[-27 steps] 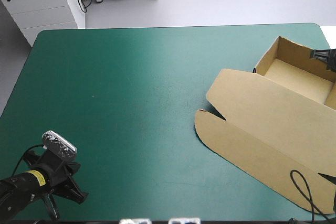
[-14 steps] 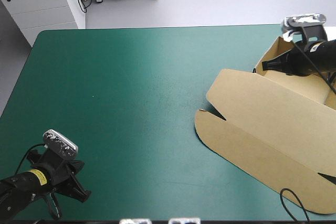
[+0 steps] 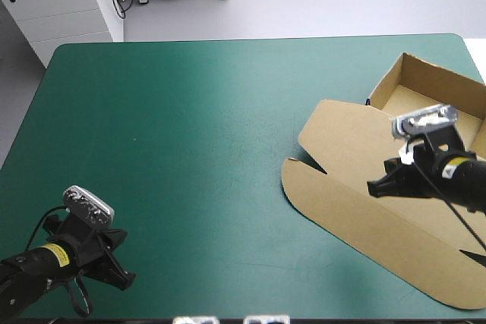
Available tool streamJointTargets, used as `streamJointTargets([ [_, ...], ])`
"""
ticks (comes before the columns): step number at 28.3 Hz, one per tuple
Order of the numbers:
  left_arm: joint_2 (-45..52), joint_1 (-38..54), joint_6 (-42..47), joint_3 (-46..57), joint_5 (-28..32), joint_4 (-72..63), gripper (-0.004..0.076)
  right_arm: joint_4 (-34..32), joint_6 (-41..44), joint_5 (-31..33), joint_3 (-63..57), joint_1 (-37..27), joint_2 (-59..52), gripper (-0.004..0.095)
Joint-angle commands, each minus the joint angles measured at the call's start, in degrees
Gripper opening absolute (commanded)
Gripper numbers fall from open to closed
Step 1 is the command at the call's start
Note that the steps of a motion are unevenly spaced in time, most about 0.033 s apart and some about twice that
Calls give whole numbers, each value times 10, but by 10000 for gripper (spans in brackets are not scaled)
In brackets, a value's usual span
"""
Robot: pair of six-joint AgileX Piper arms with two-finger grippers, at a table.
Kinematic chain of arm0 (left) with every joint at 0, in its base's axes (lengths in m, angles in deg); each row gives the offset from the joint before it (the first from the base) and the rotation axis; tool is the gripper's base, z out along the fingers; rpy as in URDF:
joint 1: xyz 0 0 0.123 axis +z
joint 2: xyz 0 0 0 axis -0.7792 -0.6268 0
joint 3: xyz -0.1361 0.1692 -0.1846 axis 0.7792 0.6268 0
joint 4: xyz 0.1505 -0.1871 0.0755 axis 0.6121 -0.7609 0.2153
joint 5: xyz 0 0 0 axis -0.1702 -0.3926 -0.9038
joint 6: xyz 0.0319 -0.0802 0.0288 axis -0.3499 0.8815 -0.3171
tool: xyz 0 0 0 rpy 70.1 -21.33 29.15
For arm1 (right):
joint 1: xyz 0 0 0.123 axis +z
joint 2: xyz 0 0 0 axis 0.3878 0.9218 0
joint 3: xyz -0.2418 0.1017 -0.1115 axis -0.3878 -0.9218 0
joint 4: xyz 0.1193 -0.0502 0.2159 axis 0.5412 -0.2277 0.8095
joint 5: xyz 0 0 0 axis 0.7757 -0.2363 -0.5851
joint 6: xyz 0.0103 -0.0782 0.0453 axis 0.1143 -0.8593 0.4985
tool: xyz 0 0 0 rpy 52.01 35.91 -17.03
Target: Fold the box
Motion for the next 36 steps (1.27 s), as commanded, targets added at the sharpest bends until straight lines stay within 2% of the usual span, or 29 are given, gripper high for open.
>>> streamJointTargets([
  [1, 0, -1, 2, -6, 47, -12, -8, 6, -7, -47, -55, 1, -75, 0],
  [16, 67, -1, 1, 100, 77, -61, -8, 33, -7, -106, -260, 1, -283, 0],
  [24, 74, -1, 1, 106, 80, -61, -8, 33, -11, -106, -311, 1, -325, 0],
  [36, 74, -1, -2, 106, 81, -61, -8, 32, -40, -129, -333, 1, -330, 0],
])
